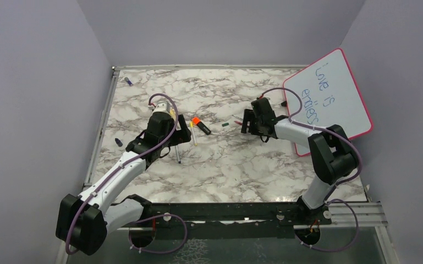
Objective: Insert the pens into the pen caps
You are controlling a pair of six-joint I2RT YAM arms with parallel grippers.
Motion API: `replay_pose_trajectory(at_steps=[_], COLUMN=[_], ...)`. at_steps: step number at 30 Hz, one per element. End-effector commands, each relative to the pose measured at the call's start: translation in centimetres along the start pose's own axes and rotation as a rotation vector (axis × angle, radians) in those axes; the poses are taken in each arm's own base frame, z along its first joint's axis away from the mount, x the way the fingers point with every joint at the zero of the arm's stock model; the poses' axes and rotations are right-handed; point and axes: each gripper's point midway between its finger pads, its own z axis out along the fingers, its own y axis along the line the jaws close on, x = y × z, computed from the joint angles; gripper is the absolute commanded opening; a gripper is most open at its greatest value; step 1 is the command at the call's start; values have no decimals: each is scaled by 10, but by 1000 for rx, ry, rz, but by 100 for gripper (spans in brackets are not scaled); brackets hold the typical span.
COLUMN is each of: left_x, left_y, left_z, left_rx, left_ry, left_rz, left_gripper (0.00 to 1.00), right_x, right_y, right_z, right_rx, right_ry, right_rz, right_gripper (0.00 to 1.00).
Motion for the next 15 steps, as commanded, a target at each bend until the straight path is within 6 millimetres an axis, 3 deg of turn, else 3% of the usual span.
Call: replay_pose_trajectory(at_steps=[1,8,15], left_x=[-10,-10,-5], left_y=[-13,-18,-22], left_z=[-3,-5,-6], left_rx=[66,96,132], left_ry=[-21,-25,-16], left_rz=[6,7,15], left_gripper=[95,95,95], right_x=[-18,-17,-35], right_y=[11,-5,-11], right_z=[6,10,5], right_rx=[-51,44,86], right_ry=[-52,-51,-121], right_rz=[-76,-76,-68], right_gripper=[79,78,77])
